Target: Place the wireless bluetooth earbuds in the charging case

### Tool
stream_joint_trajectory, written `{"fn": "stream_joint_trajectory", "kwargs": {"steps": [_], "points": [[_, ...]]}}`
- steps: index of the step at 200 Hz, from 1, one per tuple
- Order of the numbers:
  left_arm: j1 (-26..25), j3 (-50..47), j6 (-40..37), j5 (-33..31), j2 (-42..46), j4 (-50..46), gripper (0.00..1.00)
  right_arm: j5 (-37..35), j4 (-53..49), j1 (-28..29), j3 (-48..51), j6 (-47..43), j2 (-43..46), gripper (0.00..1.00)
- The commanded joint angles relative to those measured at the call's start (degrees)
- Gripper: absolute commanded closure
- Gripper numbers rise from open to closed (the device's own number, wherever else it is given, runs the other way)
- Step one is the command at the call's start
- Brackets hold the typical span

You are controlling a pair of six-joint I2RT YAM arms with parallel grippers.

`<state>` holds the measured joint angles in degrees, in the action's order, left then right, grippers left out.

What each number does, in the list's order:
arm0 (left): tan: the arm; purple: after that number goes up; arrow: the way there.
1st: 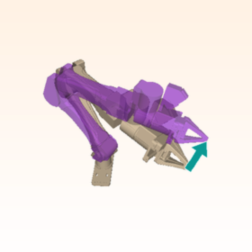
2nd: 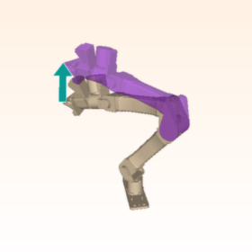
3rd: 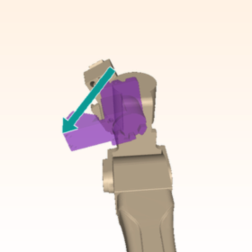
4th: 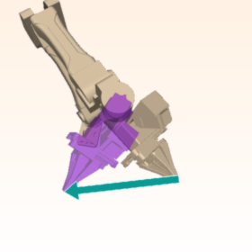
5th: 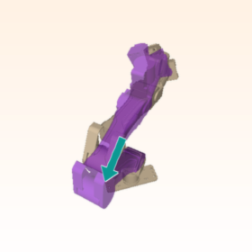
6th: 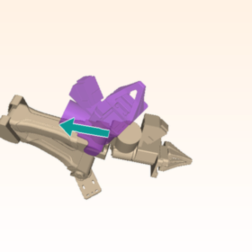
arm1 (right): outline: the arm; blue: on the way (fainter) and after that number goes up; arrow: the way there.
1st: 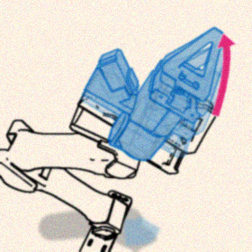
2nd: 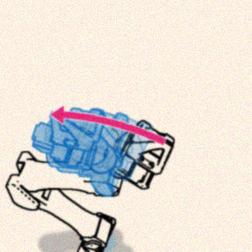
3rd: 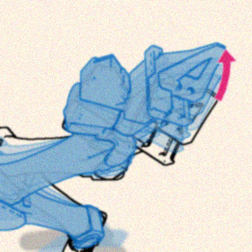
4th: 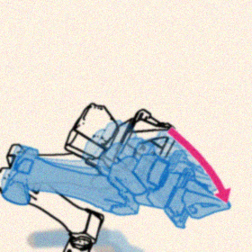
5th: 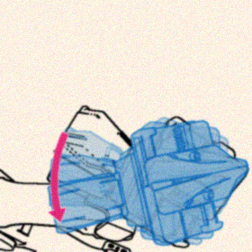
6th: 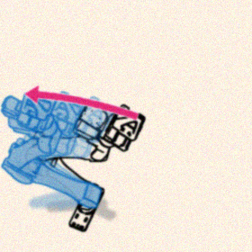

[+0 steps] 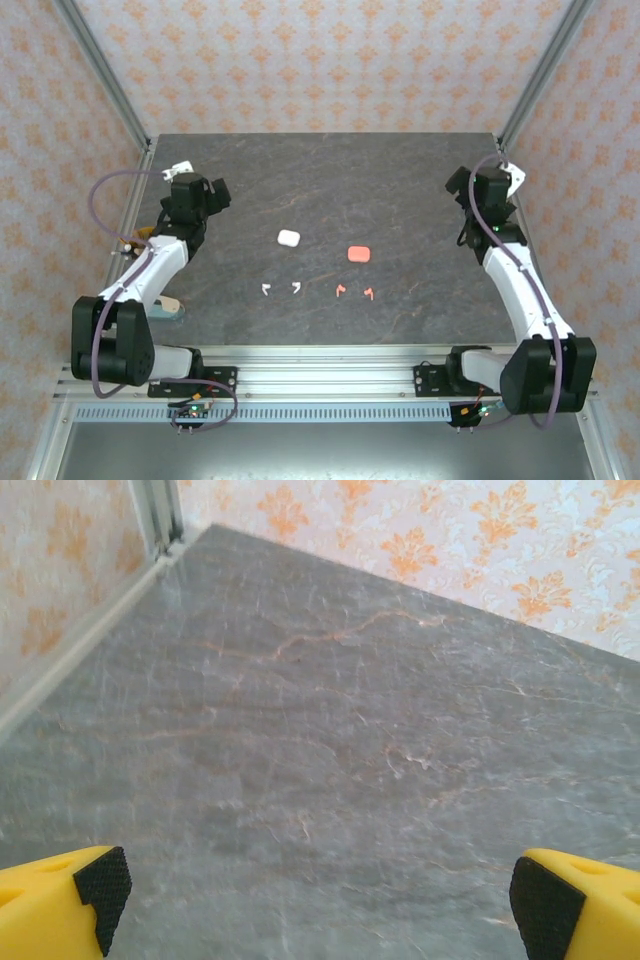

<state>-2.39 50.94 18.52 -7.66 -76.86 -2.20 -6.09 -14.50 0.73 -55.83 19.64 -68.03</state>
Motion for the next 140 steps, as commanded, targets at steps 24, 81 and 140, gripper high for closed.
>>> {"fn": "stream_joint_trajectory", "kwargs": {"steps": [24,81,140], "points": [[-7.3,3.7,17.8,3.5,2.1,-20.4,0.00,15.7,-26.1,5.9,-7.6,4.6,-5.6,0.14],[-18.0,3.3,30.3,8.4,0.4,-21.2,0.00,11.5,-34.7,22.4,-19.1,8.7,-20.7,0.15],[-19.6,2.3,37.7,12.6,-2.5,-18.4,0.00,7.6,-42.7,32.1,-33.0,8.1,-42.3,0.14]]}}
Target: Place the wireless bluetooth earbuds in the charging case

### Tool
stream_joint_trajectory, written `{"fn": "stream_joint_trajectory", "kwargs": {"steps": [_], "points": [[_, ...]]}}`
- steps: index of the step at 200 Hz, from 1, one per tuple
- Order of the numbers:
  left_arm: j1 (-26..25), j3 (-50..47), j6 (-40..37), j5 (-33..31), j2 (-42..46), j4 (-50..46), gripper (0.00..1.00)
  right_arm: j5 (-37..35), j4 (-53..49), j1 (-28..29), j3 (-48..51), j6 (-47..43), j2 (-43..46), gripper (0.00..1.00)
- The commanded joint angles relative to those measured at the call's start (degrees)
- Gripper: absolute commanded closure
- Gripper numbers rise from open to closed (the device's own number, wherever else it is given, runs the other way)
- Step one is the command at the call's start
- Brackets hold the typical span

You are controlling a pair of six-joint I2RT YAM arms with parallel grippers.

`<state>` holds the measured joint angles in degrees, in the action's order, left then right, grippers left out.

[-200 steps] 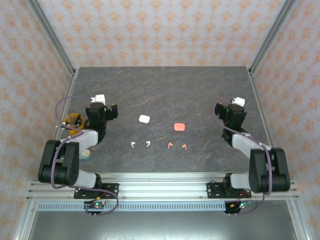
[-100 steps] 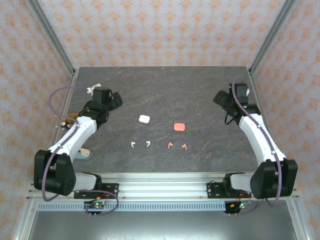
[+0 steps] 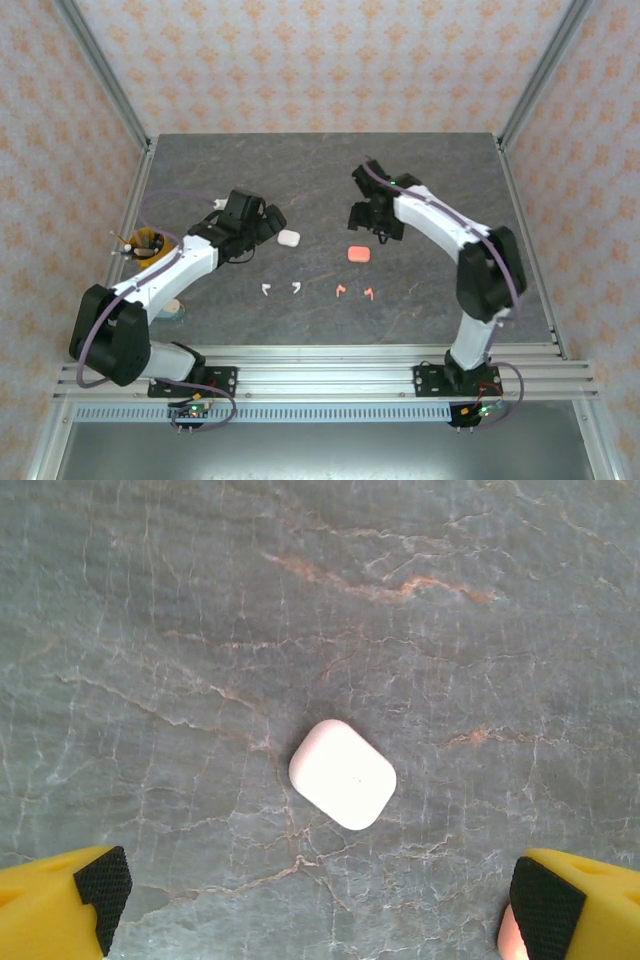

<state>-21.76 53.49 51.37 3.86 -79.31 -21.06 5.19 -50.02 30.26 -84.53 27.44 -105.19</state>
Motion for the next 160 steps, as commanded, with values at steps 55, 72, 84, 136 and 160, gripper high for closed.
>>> {"fn": "stream_joint_trajectory", "kwargs": {"steps": [55,72,84,136,160], "points": [[-0.2,0.4,4.4,2.1,-1.4,1.7,0.00,-3.7,-7.1,4.5,-5.6,0.1,-11.0,0.13],[-0.2,0.3,4.5,2.4,-1.9,2.5,0.00,-3.0,-5.8,4.6,-4.2,0.1,-11.1,0.13],[-0.2,0.3,4.5,2.8,-2.3,2.7,0.00,-2.4,-4.8,4.6,-3.4,0.2,-11.2,0.13],[-0.3,0.3,4.8,3.4,-3.0,3.7,0.00,-0.9,-2.4,4.6,-3.2,-0.3,-12.7,0.14],[-0.5,0.6,4.8,3.6,-2.9,3.7,0.00,-0.9,-2.0,4.6,-3.3,-0.3,-13.3,0.14]]}}
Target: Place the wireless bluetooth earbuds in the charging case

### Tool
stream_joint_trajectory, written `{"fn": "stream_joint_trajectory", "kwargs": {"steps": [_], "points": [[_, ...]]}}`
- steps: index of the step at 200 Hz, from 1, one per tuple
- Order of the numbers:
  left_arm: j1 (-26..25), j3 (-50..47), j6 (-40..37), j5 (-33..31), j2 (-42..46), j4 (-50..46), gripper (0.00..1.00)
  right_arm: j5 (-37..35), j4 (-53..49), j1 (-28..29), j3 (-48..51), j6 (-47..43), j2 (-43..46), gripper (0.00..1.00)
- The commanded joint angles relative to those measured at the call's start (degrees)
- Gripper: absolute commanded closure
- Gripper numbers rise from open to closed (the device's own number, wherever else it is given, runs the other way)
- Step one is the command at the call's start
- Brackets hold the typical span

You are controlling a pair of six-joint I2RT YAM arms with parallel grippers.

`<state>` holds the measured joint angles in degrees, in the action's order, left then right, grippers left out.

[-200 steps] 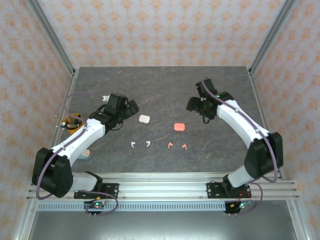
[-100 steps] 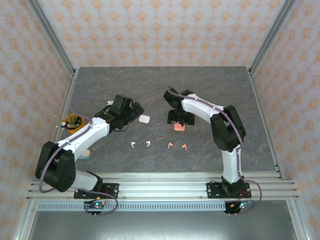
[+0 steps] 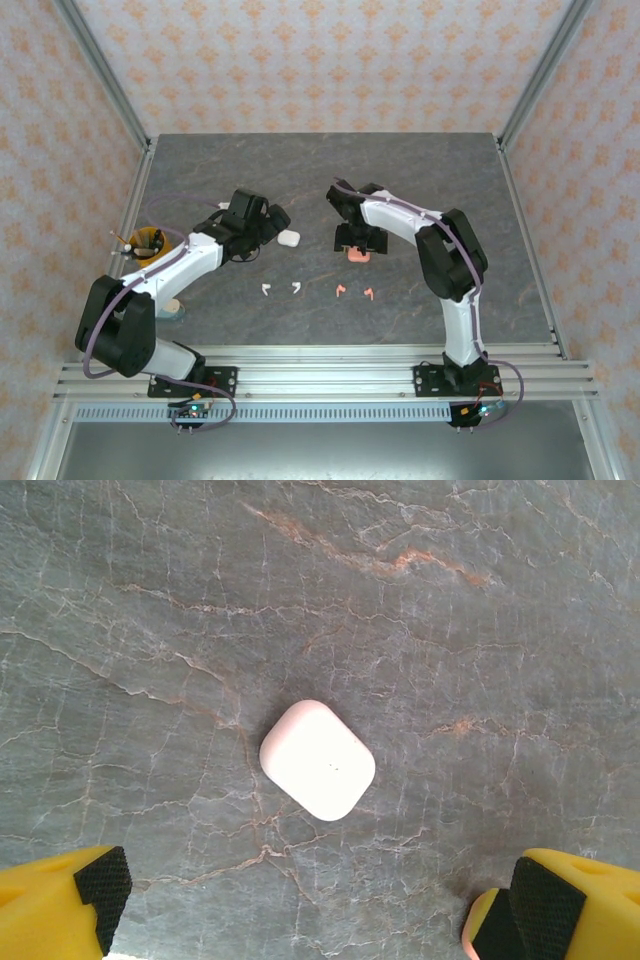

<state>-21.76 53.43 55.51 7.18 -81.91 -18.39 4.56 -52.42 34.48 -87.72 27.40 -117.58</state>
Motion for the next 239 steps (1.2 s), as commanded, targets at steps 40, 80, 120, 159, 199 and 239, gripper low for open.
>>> {"fn": "stream_joint_trajectory", "kwargs": {"steps": [40,80,120,159,199,239], "points": [[-1.1,1.8,0.6,0.5,-0.3,0.6,0.00,-0.3,1.6,0.4,0.7,-0.3,-1.2,0.15],[-1.7,2.7,0.6,0.5,-0.1,0.2,0.00,0.7,3.1,0.3,2.7,0.0,-1.1,0.18],[-2.0,3.1,0.6,0.4,0.2,-0.3,0.00,1.5,4.6,0.2,4.7,0.6,-0.1,0.22],[-2.2,3.7,0.7,0.6,-0.3,-0.6,0.00,2.3,5.8,-0.5,6.4,1.0,0.6,0.27],[-2.3,4.2,0.9,1.1,-0.4,-0.6,0.00,2.7,6.5,-1.2,8.1,1.5,1.6,0.31],[-2.5,4.7,1.6,1.1,-0.3,0.3,0.00,3.0,7.3,-1.5,9.7,2.4,3.2,0.35]]}}
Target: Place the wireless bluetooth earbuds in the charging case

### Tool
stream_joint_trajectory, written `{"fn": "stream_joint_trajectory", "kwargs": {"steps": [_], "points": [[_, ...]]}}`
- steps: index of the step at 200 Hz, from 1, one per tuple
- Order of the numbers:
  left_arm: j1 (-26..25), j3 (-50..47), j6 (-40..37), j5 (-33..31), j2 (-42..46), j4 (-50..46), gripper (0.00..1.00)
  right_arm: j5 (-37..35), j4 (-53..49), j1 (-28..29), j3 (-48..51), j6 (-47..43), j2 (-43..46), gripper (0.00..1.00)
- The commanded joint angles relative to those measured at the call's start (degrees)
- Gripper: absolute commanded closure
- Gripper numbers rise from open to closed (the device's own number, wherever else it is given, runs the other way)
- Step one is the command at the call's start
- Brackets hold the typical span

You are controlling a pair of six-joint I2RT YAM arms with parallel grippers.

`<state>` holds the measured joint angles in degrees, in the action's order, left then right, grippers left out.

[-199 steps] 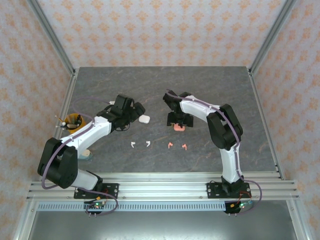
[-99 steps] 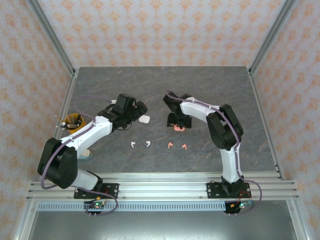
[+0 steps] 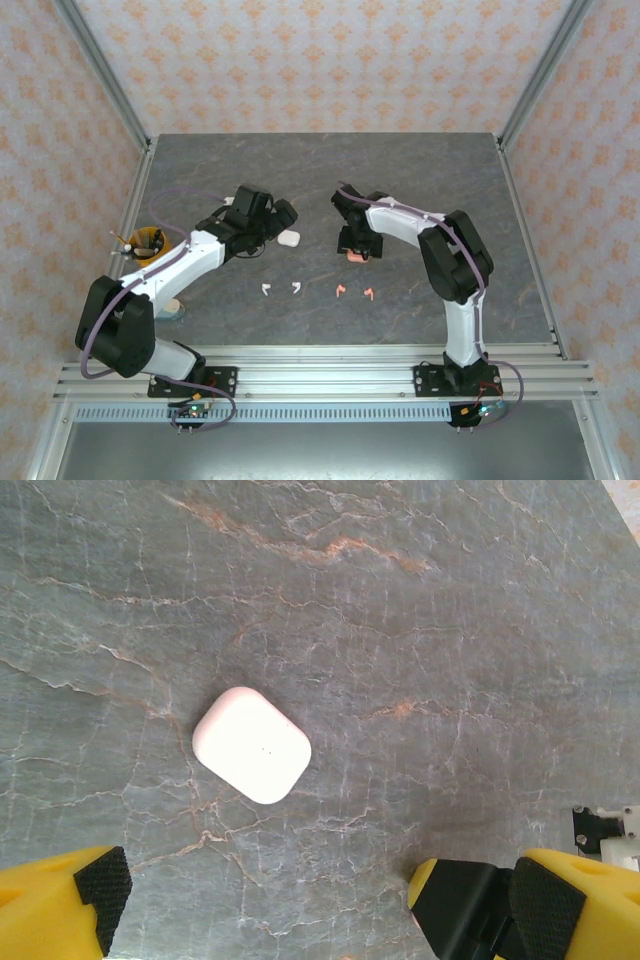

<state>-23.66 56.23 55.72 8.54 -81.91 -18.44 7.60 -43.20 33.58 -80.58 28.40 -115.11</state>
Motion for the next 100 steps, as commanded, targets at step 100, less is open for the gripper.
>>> {"fn": "stream_joint_trajectory", "kwargs": {"steps": [100], "points": [[-2.4,1.2,-0.6,2.4,-5.5,11.6,0.00,1.6,0.9,-1.7,2.7,8.7,5.2,0.39]]}}
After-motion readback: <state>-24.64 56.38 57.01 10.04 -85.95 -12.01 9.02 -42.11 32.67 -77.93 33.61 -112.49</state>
